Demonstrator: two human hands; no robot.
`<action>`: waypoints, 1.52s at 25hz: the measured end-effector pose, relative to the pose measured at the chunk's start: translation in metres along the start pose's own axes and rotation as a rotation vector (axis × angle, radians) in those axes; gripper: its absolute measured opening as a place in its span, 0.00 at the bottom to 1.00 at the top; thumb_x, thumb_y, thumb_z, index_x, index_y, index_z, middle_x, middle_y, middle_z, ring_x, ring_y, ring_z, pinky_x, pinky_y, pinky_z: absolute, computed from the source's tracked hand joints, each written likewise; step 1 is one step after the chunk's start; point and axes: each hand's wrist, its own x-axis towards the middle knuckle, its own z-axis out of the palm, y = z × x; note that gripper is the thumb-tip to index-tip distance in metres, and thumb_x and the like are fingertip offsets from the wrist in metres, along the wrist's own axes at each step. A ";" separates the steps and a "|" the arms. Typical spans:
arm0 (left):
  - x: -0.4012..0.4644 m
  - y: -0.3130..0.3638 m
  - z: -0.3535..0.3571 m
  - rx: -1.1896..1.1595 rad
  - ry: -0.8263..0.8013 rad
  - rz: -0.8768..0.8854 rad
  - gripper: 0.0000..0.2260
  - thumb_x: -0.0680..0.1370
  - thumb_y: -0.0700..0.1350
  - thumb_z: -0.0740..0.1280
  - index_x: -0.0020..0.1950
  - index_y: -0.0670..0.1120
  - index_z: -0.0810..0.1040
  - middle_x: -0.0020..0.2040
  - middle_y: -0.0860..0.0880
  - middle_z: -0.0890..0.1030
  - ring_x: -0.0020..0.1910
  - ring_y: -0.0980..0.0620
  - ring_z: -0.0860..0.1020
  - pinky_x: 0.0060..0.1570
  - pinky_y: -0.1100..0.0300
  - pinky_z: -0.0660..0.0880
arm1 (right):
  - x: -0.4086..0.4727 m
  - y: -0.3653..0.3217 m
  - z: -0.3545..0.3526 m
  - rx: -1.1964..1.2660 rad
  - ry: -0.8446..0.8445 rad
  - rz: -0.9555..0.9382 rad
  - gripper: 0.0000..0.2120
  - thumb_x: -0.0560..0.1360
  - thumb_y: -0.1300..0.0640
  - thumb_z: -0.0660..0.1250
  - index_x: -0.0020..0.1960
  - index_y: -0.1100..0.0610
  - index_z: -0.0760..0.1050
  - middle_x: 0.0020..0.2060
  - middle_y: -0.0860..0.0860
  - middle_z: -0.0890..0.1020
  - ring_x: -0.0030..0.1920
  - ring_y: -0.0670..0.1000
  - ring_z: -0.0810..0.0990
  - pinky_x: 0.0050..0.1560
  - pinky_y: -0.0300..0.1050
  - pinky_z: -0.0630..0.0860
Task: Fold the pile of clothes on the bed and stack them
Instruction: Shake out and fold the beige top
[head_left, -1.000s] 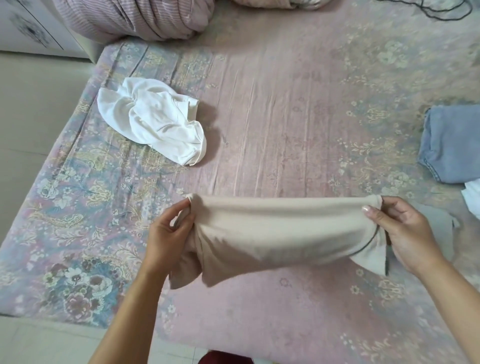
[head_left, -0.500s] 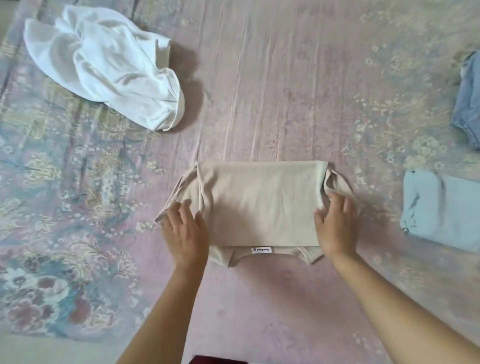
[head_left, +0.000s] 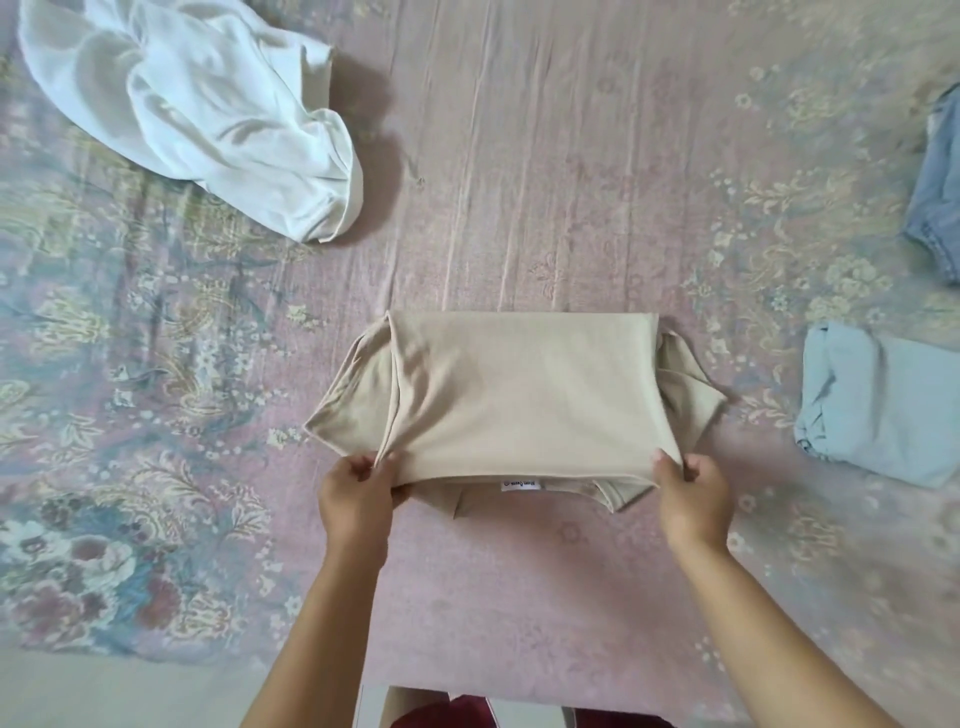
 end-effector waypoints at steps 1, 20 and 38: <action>-0.003 -0.007 -0.002 0.100 -0.013 0.021 0.05 0.76 0.39 0.69 0.42 0.41 0.75 0.40 0.45 0.77 0.42 0.44 0.80 0.41 0.54 0.80 | -0.004 0.008 -0.002 -0.015 -0.027 0.027 0.11 0.77 0.55 0.66 0.49 0.63 0.73 0.39 0.55 0.76 0.42 0.55 0.74 0.40 0.45 0.62; -0.007 0.026 0.024 0.551 -0.274 0.966 0.11 0.79 0.42 0.62 0.57 0.43 0.80 0.38 0.53 0.71 0.30 0.57 0.69 0.29 0.67 0.68 | -0.055 0.001 0.077 -0.446 -0.212 -0.968 0.23 0.77 0.56 0.53 0.69 0.64 0.69 0.68 0.62 0.71 0.69 0.60 0.69 0.64 0.58 0.71; 0.022 -0.024 0.053 1.333 -0.339 1.398 0.26 0.82 0.54 0.47 0.75 0.40 0.58 0.76 0.41 0.58 0.76 0.44 0.53 0.74 0.46 0.47 | 0.002 -0.003 0.034 -0.527 0.141 -0.730 0.22 0.76 0.58 0.61 0.67 0.66 0.70 0.65 0.67 0.71 0.66 0.66 0.69 0.62 0.59 0.69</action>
